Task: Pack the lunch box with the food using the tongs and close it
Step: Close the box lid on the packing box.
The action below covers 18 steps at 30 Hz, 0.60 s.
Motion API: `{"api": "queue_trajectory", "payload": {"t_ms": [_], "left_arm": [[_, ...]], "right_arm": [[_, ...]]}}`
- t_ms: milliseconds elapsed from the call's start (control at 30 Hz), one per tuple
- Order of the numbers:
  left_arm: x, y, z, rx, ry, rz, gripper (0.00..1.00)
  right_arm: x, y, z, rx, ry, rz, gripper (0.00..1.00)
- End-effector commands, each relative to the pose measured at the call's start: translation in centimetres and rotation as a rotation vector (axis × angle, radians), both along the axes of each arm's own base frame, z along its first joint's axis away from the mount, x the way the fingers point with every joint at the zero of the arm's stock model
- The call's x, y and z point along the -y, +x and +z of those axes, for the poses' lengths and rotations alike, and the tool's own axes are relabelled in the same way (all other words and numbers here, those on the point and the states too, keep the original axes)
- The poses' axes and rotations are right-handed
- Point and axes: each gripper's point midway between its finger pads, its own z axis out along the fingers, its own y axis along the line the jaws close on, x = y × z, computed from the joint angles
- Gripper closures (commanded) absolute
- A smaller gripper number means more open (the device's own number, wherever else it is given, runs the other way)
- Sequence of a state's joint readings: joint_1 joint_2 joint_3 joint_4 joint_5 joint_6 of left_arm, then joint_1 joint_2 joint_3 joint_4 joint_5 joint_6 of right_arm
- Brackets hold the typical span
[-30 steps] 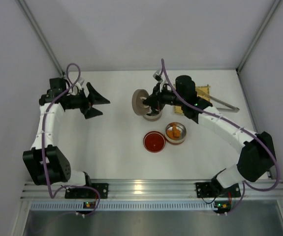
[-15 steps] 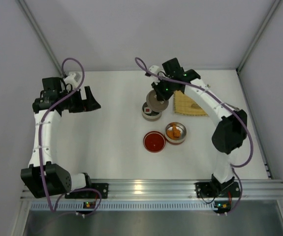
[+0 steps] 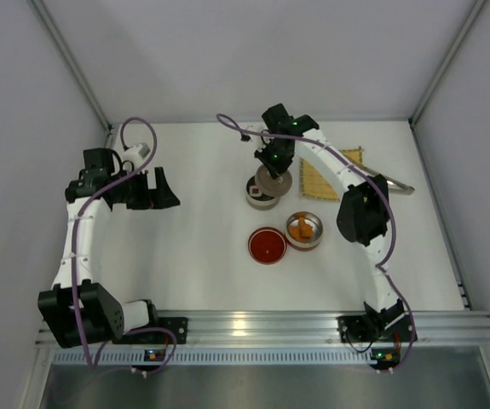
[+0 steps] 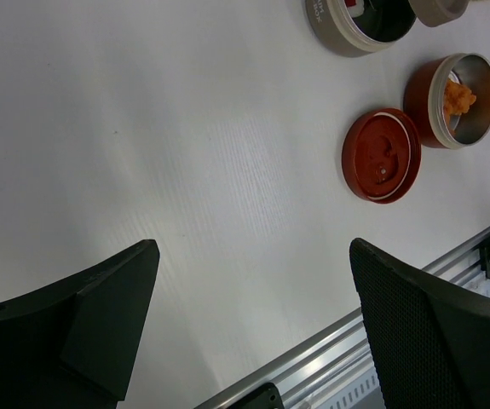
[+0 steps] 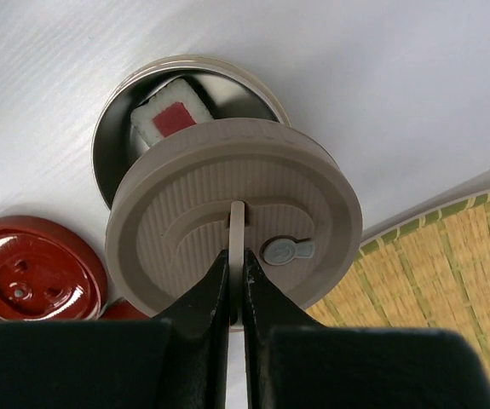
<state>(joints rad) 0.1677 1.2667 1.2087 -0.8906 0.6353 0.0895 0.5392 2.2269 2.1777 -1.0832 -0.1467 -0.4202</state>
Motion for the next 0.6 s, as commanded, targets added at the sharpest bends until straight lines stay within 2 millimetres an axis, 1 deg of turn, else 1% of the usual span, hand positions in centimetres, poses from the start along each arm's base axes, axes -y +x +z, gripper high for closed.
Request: {"api": "queue_trajectory", "payload": {"t_ms": [0, 67, 200, 233, 300, 367, 400, 500, 567], "left_arm": [[0.6, 0.0, 0.3, 0.053, -0.017, -0.044, 0.02], [0.9, -0.2, -0.1, 0.047, -0.029, -0.053, 0.02], [1.0, -0.3, -0.1, 0.055, -0.032, -0.060, 0.02], [1.0, -0.3, -0.1, 0.055, -0.033, -0.062, 0.02], [1.0, -0.3, -0.1, 0.054, -0.035, -0.064, 0.02], [1.1, -0.3, 0.1, 0.053, -0.039, -0.065, 0.02], [1.1, -0.3, 0.1, 0.053, -0.039, -0.065, 0.02], [1.1, -0.3, 0.1, 0.052, -0.038, -0.063, 0.02], [1.1, -0.3, 0.0, 0.051, -0.039, -0.063, 0.02]], "right_arm": [[-0.7, 0.4, 0.8, 0.035, -0.019, 0.019, 1.00], [-1.4, 0.3, 0.9, 0.043, -0.012, 0.034, 1.00], [-2.8, 0.4, 1.4, 0.077, -0.011, 0.059, 1.00], [-3.2, 0.3, 1.2, 0.079, -0.015, 0.067, 1.00], [-3.4, 0.5, 1.2, 0.092, -0.025, 0.074, 1.00], [-3.7, 0.7, 0.3, 0.086, -0.037, 0.078, 1.00], [-3.7, 0.7, 0.4, 0.090, -0.037, 0.080, 1.00], [-4.0, 0.7, -0.5, 0.083, -0.053, 0.089, 1.00], [-4.1, 0.8, -0.7, 0.088, -0.061, 0.090, 1.00]]}}
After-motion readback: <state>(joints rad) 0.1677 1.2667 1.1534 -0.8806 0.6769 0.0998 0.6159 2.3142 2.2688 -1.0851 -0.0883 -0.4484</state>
